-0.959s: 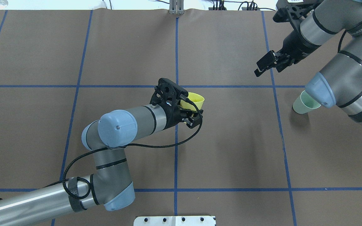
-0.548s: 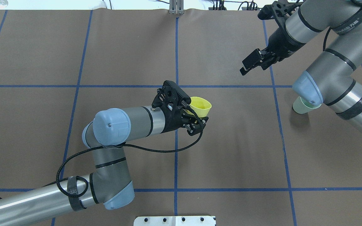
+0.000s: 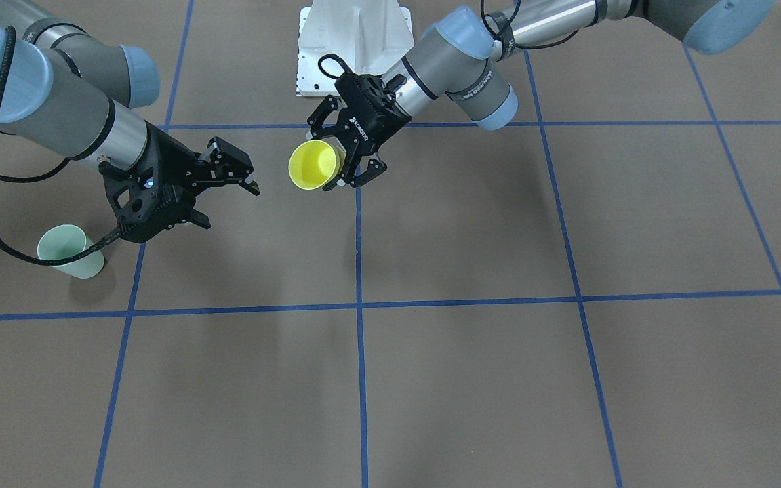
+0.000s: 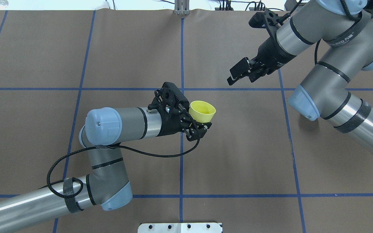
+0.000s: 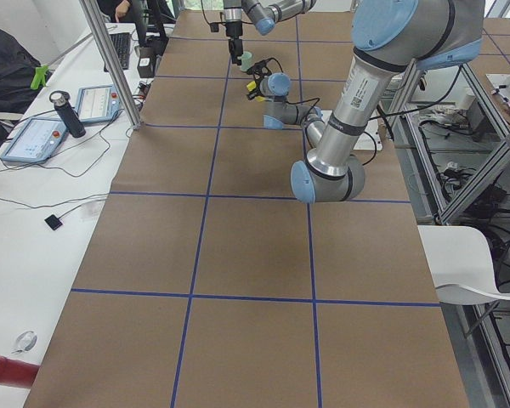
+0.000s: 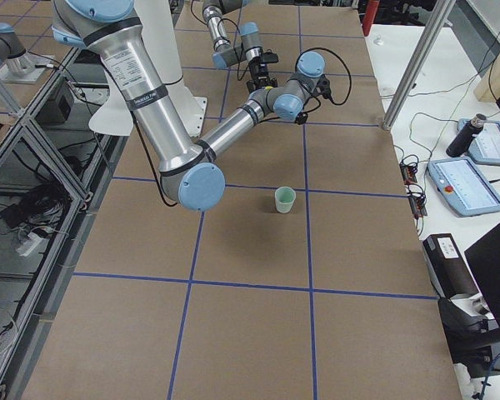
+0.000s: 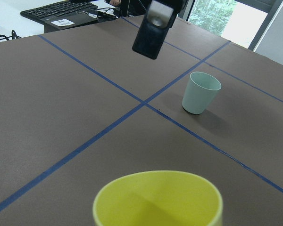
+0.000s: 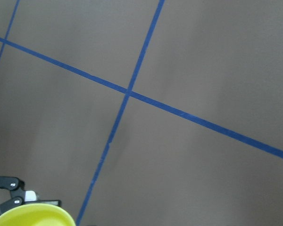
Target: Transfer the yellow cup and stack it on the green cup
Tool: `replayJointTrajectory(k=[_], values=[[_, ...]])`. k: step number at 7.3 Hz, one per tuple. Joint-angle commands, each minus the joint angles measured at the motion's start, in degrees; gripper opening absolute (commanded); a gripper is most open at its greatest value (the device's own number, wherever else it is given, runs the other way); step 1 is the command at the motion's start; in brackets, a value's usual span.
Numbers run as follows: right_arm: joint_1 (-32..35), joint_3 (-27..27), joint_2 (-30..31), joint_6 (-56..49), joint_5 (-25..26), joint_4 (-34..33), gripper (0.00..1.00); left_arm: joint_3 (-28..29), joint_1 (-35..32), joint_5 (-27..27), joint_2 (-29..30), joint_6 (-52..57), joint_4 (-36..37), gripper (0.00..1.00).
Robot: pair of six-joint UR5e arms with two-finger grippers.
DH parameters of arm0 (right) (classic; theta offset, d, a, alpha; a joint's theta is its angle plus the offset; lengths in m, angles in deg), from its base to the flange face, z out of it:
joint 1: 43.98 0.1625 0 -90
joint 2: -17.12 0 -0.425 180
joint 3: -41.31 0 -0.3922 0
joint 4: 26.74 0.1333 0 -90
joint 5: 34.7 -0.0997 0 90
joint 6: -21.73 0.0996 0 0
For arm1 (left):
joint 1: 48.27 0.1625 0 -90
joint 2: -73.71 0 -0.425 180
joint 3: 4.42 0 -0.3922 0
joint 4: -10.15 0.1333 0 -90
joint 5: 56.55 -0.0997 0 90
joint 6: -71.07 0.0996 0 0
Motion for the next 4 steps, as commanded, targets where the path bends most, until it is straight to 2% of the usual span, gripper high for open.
replayJointTrajectory(k=[1,2,4], values=[[-1.61,0.17,-0.26,2.81,0.06,1.02,0.92,-0.14,-0.42,1.22,-2.57,0.08,-3.16,0.4],[-2.22,0.0,-1.56,4.56,0.15,0.93,0.88,-0.23,-0.34,1.23,-2.66,-0.01,-3.16,0.4],[-3.97,0.0,-2.1,7.28,0.24,1.02,0.92,-0.14,0.02,1.23,-2.75,-0.01,-3.51,0.4]])
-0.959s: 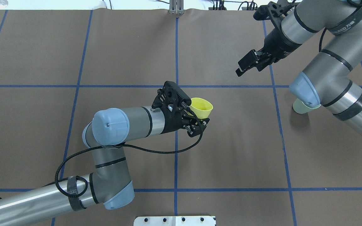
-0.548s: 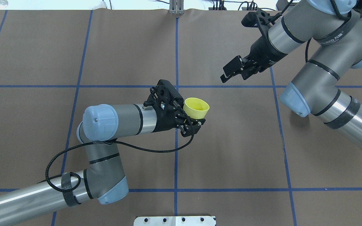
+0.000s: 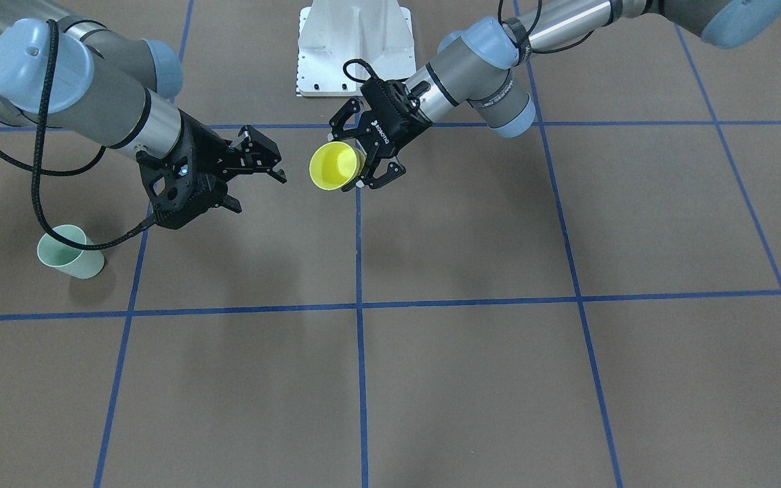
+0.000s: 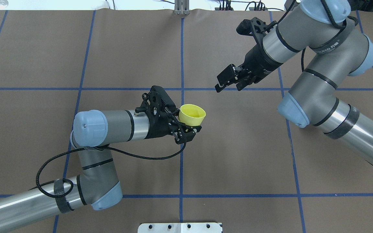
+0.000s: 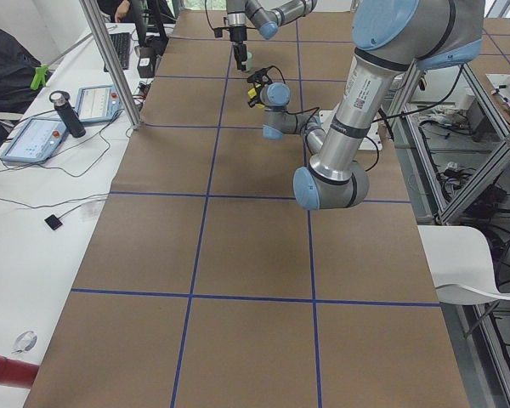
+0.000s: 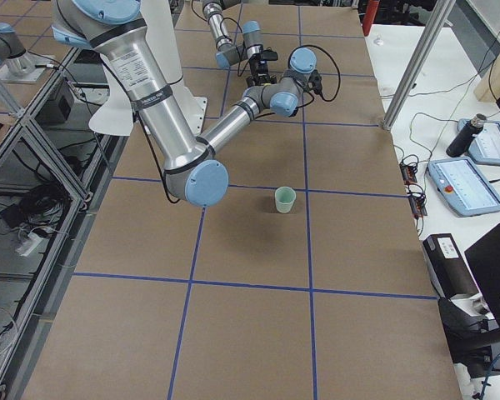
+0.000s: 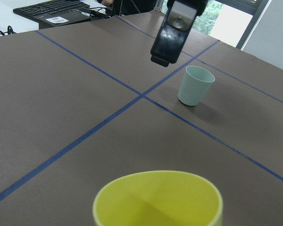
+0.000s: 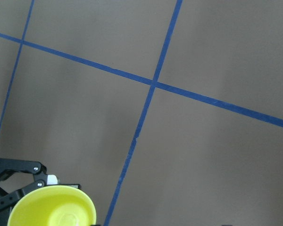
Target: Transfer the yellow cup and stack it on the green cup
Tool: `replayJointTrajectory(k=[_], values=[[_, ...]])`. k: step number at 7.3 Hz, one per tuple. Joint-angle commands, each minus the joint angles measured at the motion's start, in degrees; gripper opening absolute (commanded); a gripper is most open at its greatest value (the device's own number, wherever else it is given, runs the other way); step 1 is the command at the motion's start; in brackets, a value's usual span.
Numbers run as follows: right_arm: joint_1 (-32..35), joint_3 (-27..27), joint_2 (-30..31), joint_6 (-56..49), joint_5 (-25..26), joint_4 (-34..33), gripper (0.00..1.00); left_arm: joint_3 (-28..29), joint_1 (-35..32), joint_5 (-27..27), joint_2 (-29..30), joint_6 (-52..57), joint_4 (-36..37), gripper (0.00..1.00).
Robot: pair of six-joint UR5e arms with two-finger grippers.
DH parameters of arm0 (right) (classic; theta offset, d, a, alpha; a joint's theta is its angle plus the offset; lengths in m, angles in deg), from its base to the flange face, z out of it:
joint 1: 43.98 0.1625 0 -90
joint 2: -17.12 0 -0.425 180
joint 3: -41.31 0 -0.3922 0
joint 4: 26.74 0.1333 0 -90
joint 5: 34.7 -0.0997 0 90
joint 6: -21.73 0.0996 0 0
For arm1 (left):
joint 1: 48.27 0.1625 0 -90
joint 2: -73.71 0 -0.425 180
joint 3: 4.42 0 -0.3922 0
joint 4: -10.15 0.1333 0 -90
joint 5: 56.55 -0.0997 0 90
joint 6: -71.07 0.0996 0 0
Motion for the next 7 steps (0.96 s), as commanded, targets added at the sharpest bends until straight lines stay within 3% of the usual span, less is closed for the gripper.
replayJointTrajectory(k=[1,7], values=[[-2.17,-0.11,-0.75,2.78,0.25,-0.02,0.92,0.01,0.25,0.02,-0.04,-0.01,-0.28,0.4],[-4.03,-1.17,-0.93,5.42,0.52,-0.28,0.85,-0.08,0.77,0.02,0.75,-0.45,-0.37,0.4]])
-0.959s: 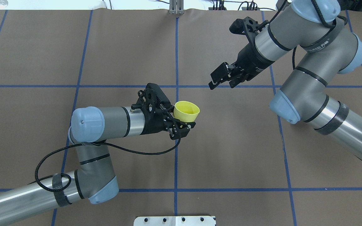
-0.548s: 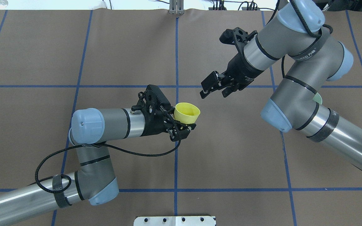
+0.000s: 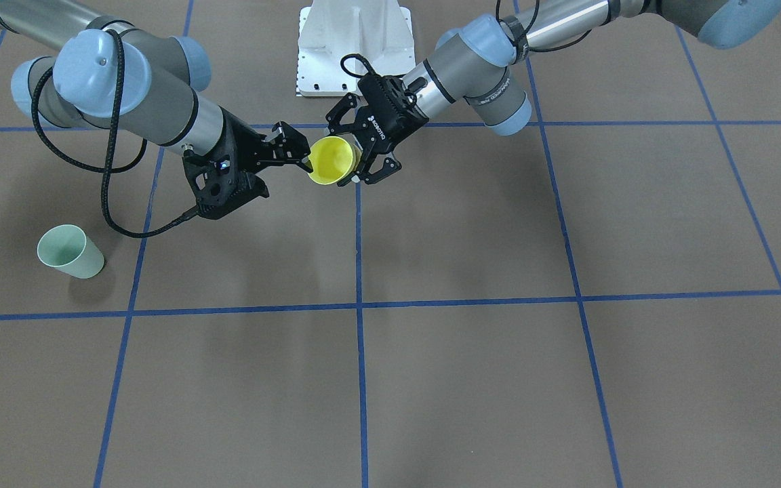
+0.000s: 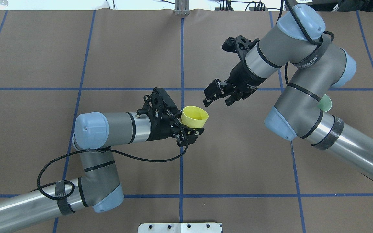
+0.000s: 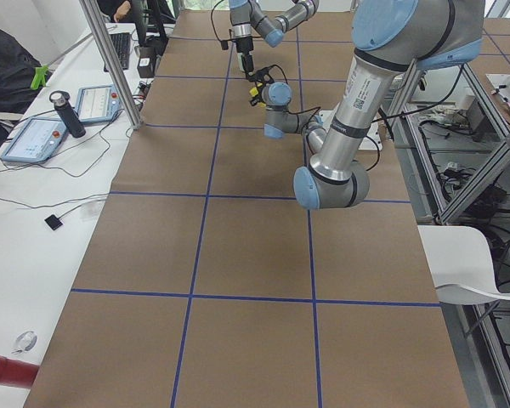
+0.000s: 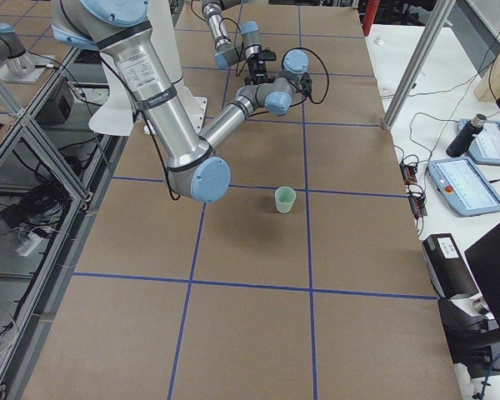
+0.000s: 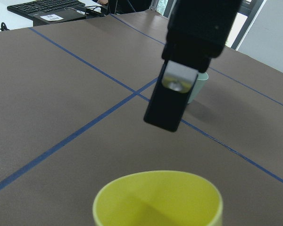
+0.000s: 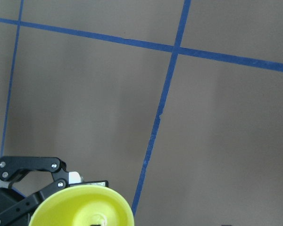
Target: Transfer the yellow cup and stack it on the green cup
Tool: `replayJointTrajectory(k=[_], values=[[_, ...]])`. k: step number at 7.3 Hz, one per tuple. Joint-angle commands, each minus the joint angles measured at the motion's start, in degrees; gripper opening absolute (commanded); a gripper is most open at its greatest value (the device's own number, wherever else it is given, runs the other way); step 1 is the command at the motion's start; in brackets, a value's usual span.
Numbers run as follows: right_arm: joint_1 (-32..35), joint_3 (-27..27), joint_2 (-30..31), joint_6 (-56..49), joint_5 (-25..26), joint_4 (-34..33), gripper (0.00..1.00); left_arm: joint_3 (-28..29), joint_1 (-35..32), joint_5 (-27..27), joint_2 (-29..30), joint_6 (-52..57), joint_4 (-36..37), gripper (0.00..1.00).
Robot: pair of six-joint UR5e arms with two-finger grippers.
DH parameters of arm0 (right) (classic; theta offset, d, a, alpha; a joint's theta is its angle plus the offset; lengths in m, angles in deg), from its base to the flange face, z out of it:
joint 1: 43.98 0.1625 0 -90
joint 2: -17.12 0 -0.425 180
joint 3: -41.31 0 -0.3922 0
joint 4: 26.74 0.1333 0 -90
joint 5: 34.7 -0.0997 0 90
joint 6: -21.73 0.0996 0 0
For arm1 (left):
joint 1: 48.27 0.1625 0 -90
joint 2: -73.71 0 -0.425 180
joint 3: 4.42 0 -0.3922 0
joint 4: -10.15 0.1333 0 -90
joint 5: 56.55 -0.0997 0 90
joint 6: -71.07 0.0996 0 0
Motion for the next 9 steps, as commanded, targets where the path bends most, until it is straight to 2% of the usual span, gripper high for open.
replayJointTrajectory(k=[1,4,7,8,9], values=[[-0.03,-0.1,-0.1,0.23,-0.08,0.0,0.83,0.03,0.37,-0.09,0.37,-0.24,0.06,0.4],[-0.64,-0.19,-0.45,0.76,0.0,0.18,0.8,0.47,0.9,-0.17,1.34,-0.33,0.15,0.4],[-1.7,-0.1,-0.45,1.1,-0.08,0.27,0.7,0.56,0.98,-0.26,1.6,-0.33,0.15,0.4],[-1.96,-0.1,-0.45,1.63,-0.17,0.27,0.66,0.56,0.98,-0.26,1.69,-0.33,0.15,0.4],[-2.31,-0.02,-0.36,2.07,-0.17,0.27,0.54,0.56,0.98,-0.18,1.69,-0.33,0.15,0.4]])
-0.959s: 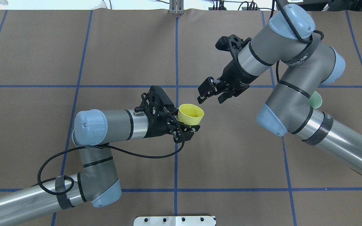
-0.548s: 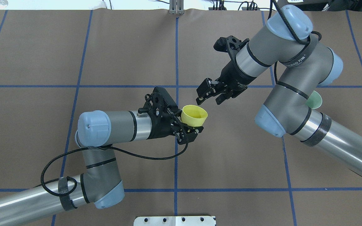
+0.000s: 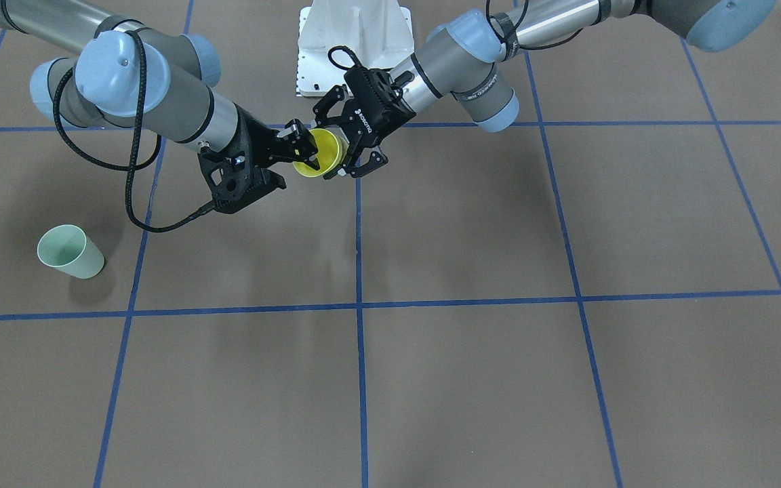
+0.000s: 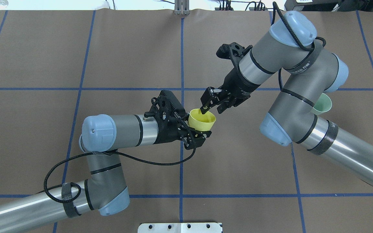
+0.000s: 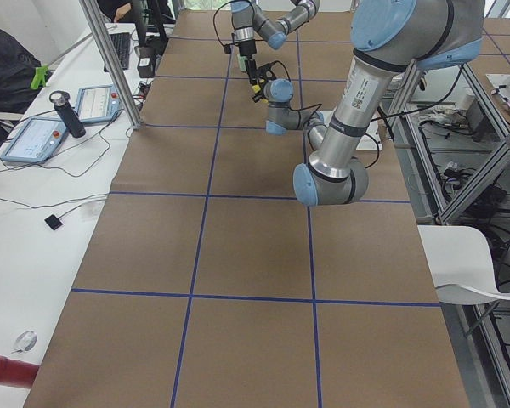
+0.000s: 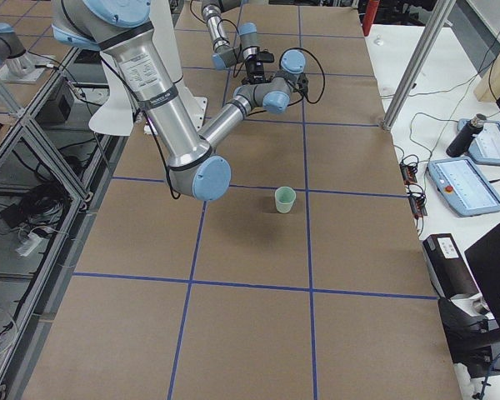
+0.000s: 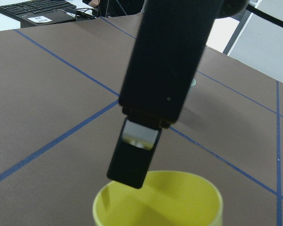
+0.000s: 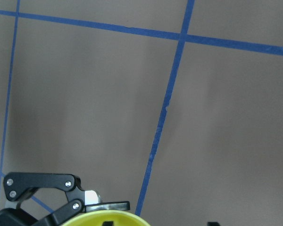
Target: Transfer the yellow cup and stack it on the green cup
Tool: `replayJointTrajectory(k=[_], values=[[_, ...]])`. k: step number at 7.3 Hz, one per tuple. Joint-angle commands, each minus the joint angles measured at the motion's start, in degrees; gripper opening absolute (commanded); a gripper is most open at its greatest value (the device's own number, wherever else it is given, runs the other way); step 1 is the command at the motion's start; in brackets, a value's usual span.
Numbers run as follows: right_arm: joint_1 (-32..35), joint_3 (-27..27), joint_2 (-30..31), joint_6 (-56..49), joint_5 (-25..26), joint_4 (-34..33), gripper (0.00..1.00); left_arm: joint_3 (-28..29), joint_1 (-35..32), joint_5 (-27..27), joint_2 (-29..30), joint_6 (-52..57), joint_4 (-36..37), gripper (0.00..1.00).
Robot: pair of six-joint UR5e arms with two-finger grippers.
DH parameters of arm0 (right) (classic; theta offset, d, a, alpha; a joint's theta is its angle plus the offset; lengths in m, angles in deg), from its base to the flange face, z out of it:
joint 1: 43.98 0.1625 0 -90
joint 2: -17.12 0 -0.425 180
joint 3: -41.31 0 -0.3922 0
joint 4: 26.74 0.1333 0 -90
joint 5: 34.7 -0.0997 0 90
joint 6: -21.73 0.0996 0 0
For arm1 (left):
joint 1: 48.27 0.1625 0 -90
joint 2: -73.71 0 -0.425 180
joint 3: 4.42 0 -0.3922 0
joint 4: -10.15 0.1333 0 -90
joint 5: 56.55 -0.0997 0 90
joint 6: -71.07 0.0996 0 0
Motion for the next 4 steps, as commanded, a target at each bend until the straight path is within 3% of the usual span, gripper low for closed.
replayJointTrajectory(k=[1,4], values=[[-0.4,0.07,0.25,0.52,-0.03,0.1,0.46,0.01,0.01,0.06,0.04,0.0,0.0,0.4],[-0.84,0.43,0.34,0.87,-0.21,0.1,0.39,-0.17,0.01,0.06,0.13,-0.09,0.0,0.4]])
